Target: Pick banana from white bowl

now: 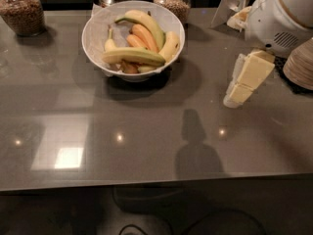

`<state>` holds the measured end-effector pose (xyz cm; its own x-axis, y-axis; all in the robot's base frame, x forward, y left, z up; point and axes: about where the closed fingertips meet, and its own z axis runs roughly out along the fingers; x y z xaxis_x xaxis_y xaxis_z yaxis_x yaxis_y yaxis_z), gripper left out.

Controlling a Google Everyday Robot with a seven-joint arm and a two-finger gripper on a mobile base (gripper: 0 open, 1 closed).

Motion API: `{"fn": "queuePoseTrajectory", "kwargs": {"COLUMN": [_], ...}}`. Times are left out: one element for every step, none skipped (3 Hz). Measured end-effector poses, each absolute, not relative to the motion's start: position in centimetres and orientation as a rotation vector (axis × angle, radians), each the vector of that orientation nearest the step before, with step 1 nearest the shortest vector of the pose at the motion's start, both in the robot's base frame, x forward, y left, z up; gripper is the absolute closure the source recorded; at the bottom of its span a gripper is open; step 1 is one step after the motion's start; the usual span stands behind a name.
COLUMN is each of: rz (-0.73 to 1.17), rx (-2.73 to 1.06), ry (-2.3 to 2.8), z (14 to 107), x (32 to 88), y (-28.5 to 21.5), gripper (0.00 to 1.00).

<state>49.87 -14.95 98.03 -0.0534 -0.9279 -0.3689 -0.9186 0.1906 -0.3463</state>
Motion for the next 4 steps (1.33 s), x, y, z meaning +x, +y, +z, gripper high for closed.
{"fn": "queuePoseTrajectory", "kwargs": {"rz": [0.03, 0.075, 0.124, 0.124], "rx": [-1.713, -1.702, -1.697, -1.697], "ry": [1.813, 1.72, 1.677, 1.677], "z": [99.1, 99.7, 98.8, 98.8], "x": [53.8, 57.2, 60.5, 60.5], "y": [-9.6, -4.5, 0.3, 0.3], "gripper": [0.0, 0.0, 0.0, 0.0]}}
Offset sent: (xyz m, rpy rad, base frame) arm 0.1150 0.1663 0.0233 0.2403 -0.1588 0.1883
